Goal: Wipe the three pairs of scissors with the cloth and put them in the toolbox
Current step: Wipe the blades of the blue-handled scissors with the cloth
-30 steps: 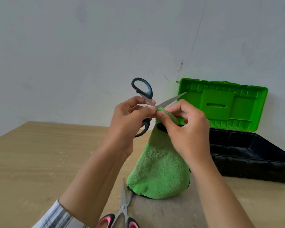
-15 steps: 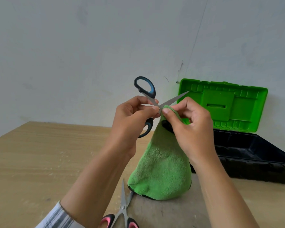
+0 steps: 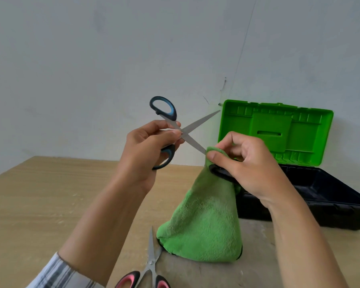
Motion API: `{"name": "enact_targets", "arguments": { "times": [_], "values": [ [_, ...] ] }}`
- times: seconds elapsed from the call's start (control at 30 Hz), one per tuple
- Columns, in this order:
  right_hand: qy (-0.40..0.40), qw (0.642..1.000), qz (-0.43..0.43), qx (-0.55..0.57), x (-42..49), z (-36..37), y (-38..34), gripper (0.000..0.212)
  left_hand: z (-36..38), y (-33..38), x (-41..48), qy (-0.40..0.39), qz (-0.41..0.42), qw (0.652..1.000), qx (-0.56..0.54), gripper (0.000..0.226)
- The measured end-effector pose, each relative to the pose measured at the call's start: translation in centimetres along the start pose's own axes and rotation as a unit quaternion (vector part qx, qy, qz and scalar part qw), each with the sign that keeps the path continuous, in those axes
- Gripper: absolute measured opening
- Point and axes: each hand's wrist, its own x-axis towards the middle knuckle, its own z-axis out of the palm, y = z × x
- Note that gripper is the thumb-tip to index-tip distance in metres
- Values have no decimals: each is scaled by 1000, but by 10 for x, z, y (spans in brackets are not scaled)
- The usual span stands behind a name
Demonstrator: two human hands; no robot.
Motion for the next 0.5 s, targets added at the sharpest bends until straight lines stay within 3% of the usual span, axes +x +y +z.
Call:
{"name": "enact_targets", "arguments": {
  "times": [0.23, 0.33, 0.5],
  "values": [
    [-47, 998, 41, -8, -1, -14, 5, 14, -11, 7, 5, 8, 2, 1000, 16, 22],
    [18, 998, 58, 20, 1, -24, 12, 11, -29, 19, 11, 17, 4, 1000, 14, 19],
    [108, 986, 50, 114, 5, -25, 11, 9, -36, 25, 6, -98, -53, 988, 106, 5]
  ]
}}
